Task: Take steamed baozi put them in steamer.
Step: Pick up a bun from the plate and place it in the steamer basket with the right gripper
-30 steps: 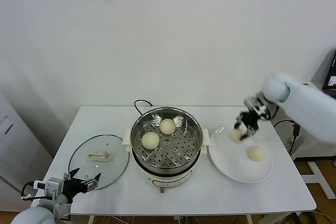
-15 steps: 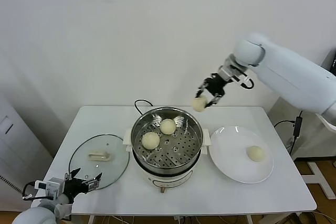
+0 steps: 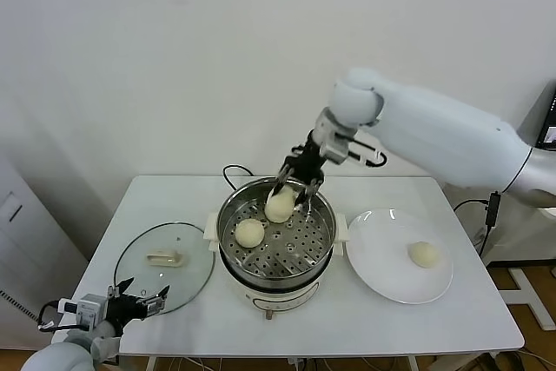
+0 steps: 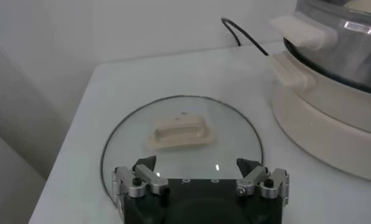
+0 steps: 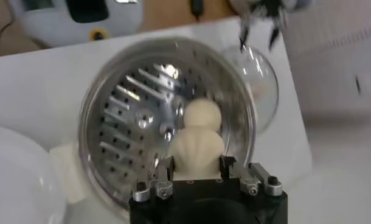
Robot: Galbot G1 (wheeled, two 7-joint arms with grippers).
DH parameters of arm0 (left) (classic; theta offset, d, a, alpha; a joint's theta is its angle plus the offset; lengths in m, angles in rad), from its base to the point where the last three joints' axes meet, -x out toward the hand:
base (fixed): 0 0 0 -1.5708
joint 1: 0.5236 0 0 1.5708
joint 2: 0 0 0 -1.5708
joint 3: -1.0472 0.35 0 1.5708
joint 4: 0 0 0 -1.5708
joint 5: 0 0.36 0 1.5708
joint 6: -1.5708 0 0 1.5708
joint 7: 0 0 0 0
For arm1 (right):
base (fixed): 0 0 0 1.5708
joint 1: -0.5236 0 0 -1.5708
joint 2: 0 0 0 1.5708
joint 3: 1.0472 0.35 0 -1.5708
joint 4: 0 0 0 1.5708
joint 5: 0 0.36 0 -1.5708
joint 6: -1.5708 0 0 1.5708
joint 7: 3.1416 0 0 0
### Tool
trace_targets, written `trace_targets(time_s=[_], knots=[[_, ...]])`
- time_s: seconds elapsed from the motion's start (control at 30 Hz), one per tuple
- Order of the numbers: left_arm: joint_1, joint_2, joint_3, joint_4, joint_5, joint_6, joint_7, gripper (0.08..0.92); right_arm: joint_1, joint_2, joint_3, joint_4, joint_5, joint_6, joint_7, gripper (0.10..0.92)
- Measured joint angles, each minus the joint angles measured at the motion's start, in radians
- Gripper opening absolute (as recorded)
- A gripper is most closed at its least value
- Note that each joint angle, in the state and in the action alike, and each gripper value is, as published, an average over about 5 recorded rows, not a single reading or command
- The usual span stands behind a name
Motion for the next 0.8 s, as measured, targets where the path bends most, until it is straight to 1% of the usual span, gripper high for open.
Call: trace_targets(time_s=[0.33, 0.7, 0.8], knots=[[-0.002, -0.005, 0.002, -0.001, 0.001, 0.0, 0.001, 0.823, -0.05, 0.022, -0.027, 0.064, -0.078, 0.063, -0.01, 0.479], [-0.005, -0.006, 0.004, 0.003, 0.001, -0.001, 0.002, 0.823, -0.124, 0.046, -0.027, 0.081, -0.165, 0.091, -0.023, 0.476], [-0.007, -0.006, 0.005, 0.005, 0.001, -0.001, 0.002, 0.823, -0.142, 0.051, -0.025, 0.079, -0.186, 0.097, -0.026, 0.489]])
